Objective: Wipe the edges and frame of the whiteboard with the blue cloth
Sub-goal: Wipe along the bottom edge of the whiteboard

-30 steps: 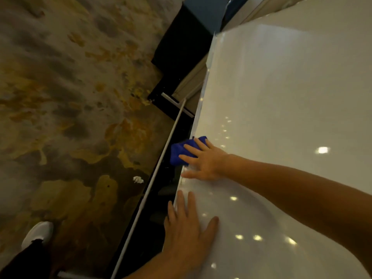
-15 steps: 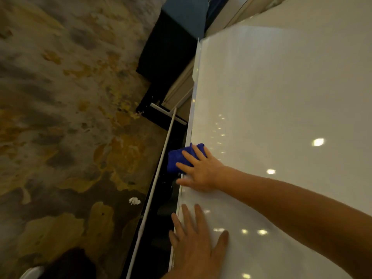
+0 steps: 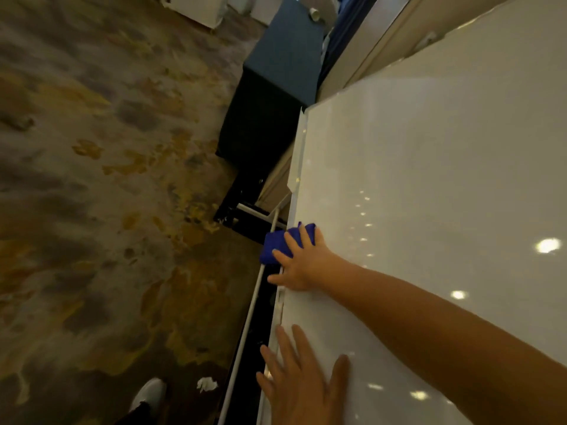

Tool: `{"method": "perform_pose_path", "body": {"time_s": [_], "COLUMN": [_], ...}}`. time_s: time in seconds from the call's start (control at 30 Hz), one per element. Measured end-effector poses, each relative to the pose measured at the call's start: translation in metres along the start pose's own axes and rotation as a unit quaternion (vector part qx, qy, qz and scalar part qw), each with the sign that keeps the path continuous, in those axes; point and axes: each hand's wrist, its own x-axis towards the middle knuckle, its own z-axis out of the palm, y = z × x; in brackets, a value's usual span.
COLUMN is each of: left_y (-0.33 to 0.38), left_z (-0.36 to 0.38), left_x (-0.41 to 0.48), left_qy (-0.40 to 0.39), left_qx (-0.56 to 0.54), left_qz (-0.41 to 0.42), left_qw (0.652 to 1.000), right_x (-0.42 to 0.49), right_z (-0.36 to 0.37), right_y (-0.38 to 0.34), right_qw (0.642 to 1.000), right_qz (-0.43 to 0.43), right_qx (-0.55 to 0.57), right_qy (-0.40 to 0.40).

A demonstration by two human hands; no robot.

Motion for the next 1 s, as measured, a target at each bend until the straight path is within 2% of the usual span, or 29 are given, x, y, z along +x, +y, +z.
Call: {"method": "perform_pose_path", "body": {"time_s": [0.13, 0.2, 0.27, 0.4, 0.5, 0.6, 0.67, 0.77, 0.83, 0.9, 1.0], "left_y": [0.023, 0.033, 0.041, 0.057, 0.064, 0.067, 0.072, 0.083, 0.089, 0.098, 0.122], "left_z": [-0.033, -0.046, -0.056, -0.08, -0.1, -0.11, -0.118, -0.137, -0.155, -0.178, -0.229], "left_x": [0.035, 0.044, 0.058, 0.086, 0.105, 0.116, 0.124, 0.141, 0.152, 0.163, 0.187], "left_qy": [-0.059, -0.016, 0.021, 0.006, 0.01, 0.052, 0.006, -0.101, -0.125, -0.104, 0.002], "left_qx": [0.007, -0.022, -0.057, -0.054, -0.061, 0.021, 0.024, -0.004, -0.01, 0.001, 0.02], "left_qz": [0.035, 0.03, 0.035, 0.061, 0.093, 0.157, 0.158, 0.132, 0.151, 0.19, 0.276], "left_qw": [0.998, 0.999, 0.998, 0.997, 0.994, 0.986, 0.987, 0.986, 0.981, 0.976, 0.961], "right_x": [0.005, 0.015, 0.037, 0.073, 0.067, 0.052, 0.055, 0.08, 0.102, 0.118, 0.126], "right_z": [0.018, 0.007, -0.017, -0.048, -0.038, -0.028, -0.036, -0.067, -0.087, -0.099, -0.104], "right_y": [-0.034, -0.025, 0.007, 0.079, 0.07, 0.06, 0.077, 0.116, 0.137, 0.152, 0.174], "right_qw": [0.988, 0.984, 0.992, 0.999, 0.998, 0.995, 0.995, 0.999, 0.999, 0.997, 0.992], "right_qz": [-0.118, -0.152, -0.118, 0.03, -0.009, -0.084, -0.086, -0.026, -0.009, -0.033, -0.093], "right_qx": [-0.084, -0.08, -0.04, 0.022, 0.051, 0.056, 0.043, 0.013, -0.01, -0.032, -0.066], "right_qy": [-0.06, -0.056, -0.032, 0.035, 0.034, 0.004, -0.015, -0.043, -0.05, -0.055, -0.052]}}
